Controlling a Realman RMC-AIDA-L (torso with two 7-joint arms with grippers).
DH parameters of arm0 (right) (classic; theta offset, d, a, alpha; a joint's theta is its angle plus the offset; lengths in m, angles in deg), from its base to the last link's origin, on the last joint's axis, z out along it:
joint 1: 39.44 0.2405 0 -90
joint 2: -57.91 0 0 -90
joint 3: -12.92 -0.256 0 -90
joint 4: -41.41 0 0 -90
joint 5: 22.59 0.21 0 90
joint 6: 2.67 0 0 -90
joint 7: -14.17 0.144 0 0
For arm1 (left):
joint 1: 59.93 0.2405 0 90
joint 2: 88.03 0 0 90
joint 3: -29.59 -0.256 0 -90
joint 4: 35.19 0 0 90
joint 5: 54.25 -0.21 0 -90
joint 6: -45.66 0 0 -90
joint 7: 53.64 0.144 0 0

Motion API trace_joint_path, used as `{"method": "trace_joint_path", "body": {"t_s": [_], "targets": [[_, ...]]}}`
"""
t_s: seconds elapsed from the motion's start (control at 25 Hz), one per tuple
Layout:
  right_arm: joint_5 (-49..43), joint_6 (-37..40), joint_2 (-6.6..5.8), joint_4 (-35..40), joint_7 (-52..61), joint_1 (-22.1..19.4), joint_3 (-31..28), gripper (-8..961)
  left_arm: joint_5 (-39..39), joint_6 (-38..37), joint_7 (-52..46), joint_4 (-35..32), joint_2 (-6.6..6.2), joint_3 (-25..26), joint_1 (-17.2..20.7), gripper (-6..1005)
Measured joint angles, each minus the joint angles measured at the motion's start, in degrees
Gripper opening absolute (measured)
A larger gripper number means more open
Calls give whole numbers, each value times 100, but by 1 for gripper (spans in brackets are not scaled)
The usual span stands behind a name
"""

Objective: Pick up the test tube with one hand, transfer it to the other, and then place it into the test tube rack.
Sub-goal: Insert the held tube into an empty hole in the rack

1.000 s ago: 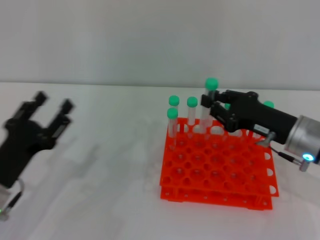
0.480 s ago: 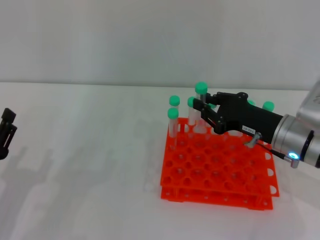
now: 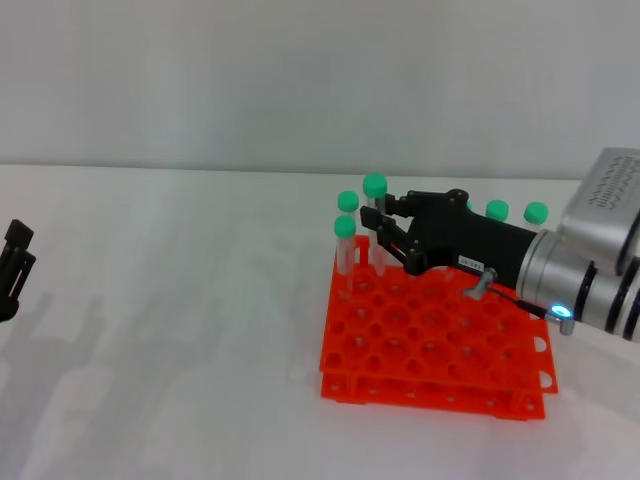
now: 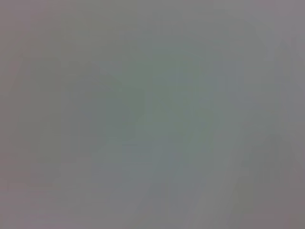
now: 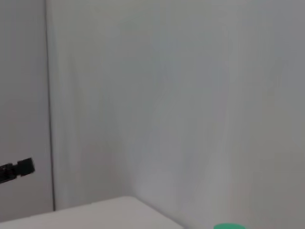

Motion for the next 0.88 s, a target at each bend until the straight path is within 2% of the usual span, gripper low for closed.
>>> {"method": "trace_joint_path", "body": {"t_s": [0.4, 0.88], "targets": [[2293, -472, 1, 5, -947, 11, 1345, 206, 7, 9, 4, 26, -1, -11, 48, 700], [2853, -542, 0, 160, -1074, -101, 1885, 206, -22, 9, 6, 70, -10, -31, 48, 699]]}}
